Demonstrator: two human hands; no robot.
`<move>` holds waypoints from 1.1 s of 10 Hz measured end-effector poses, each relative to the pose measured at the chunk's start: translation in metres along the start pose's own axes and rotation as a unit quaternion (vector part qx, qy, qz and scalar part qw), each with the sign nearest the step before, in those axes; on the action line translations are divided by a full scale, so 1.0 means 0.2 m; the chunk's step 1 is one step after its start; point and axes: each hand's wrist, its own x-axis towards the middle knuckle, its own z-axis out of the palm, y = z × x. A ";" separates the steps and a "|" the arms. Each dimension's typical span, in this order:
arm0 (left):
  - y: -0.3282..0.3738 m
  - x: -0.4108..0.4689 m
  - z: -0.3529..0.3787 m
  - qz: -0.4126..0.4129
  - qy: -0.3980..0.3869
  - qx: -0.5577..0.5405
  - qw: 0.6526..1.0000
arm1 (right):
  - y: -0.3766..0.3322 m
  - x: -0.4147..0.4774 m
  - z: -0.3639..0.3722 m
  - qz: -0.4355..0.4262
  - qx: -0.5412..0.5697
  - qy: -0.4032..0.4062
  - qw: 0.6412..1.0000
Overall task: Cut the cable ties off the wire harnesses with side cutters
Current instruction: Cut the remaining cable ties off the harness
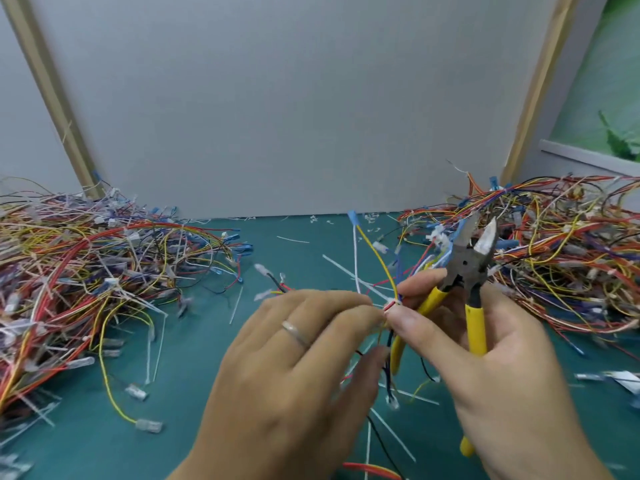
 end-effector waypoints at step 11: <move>-0.19 -0.01 0.08 -0.250 -0.127 -0.090 0.956 | -0.27 -0.07 0.13 -0.011 0.010 -0.259 0.966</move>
